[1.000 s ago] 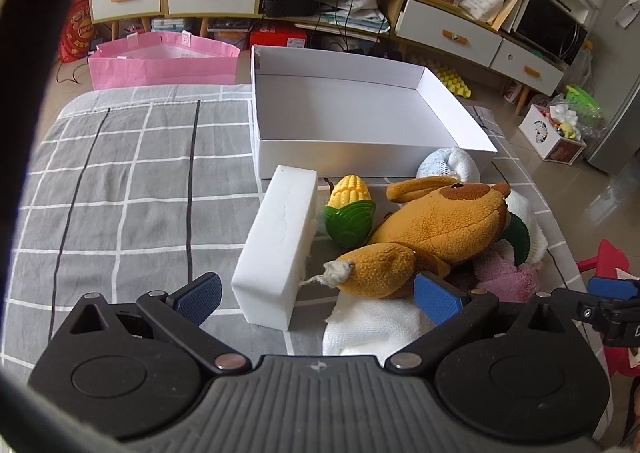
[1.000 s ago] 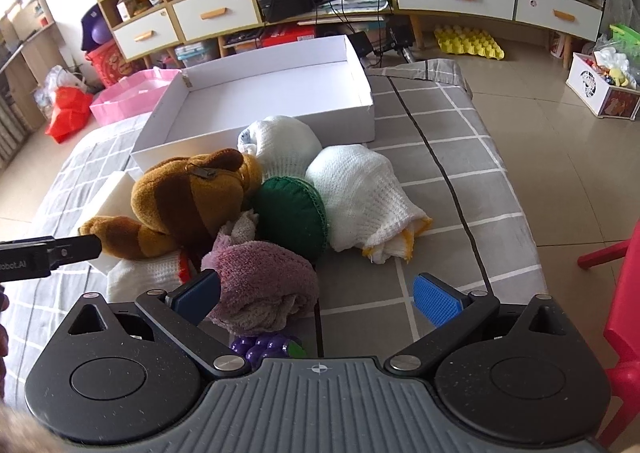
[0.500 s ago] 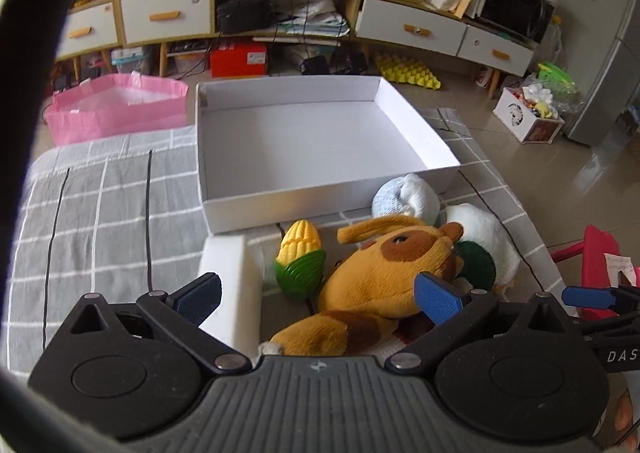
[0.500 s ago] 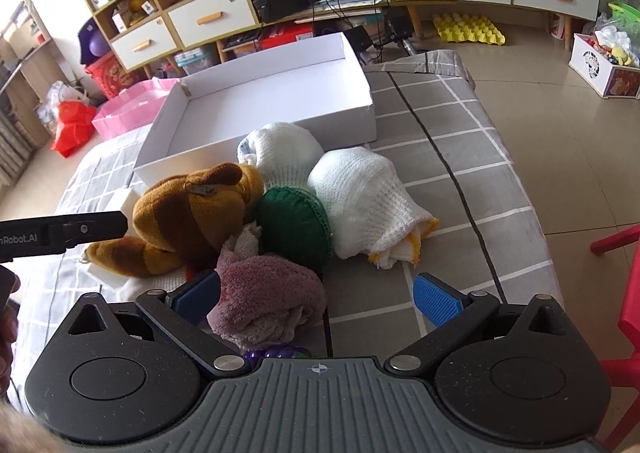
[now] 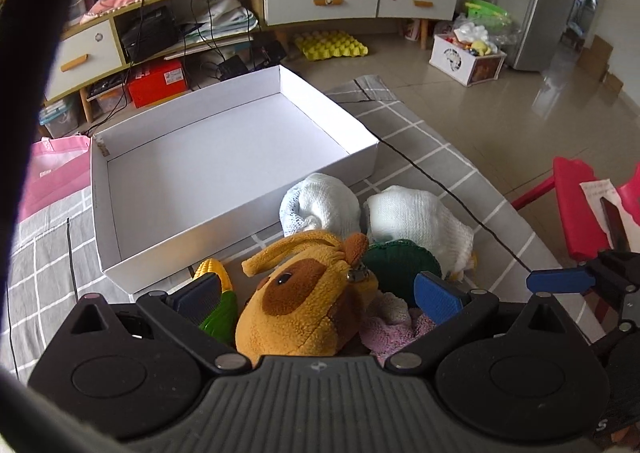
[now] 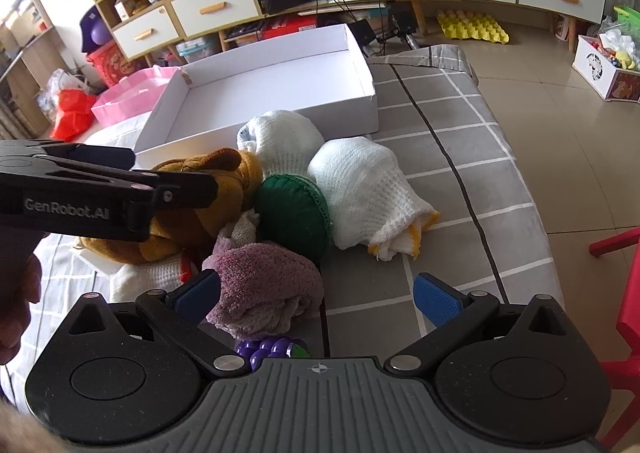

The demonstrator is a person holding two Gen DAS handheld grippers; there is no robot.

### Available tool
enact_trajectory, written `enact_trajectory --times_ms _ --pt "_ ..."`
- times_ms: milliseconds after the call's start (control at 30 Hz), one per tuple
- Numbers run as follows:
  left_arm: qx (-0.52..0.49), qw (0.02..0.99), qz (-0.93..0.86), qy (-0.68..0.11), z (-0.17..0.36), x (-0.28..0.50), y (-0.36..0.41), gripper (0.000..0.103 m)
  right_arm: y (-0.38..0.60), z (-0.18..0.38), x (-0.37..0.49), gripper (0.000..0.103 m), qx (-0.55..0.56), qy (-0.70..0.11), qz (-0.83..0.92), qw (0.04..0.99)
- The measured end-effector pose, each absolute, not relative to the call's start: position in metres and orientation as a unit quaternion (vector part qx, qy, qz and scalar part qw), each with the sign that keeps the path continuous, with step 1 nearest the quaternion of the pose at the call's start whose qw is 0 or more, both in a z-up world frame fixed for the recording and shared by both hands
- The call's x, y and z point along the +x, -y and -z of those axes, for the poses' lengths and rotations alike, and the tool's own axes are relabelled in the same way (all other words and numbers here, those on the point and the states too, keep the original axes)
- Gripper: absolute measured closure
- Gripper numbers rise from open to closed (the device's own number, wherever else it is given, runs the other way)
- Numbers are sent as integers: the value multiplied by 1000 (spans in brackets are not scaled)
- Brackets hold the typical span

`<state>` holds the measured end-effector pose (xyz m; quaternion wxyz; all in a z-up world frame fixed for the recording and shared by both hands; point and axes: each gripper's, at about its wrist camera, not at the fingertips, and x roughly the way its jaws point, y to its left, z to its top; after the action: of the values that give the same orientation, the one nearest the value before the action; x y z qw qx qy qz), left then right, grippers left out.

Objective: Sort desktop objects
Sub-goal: 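Grasp the brown raccoon plush with the left gripper while the right gripper grasps the pink towel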

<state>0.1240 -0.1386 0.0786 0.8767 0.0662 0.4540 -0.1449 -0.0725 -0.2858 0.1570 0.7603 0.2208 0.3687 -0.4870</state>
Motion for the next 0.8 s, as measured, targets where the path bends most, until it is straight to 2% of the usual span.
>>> enact_trajectory --times_ms 467,600,800 --pt "127 862 122 -476 -59 134 149 1 284 -147 -56 0 189 -391 487 758" --pt "141 860 110 -478 -57 135 147 12 285 -144 -53 0 187 -393 485 758" --pt "134 860 107 -480 -57 137 143 9 285 -140 -43 0 180 -405 472 762"
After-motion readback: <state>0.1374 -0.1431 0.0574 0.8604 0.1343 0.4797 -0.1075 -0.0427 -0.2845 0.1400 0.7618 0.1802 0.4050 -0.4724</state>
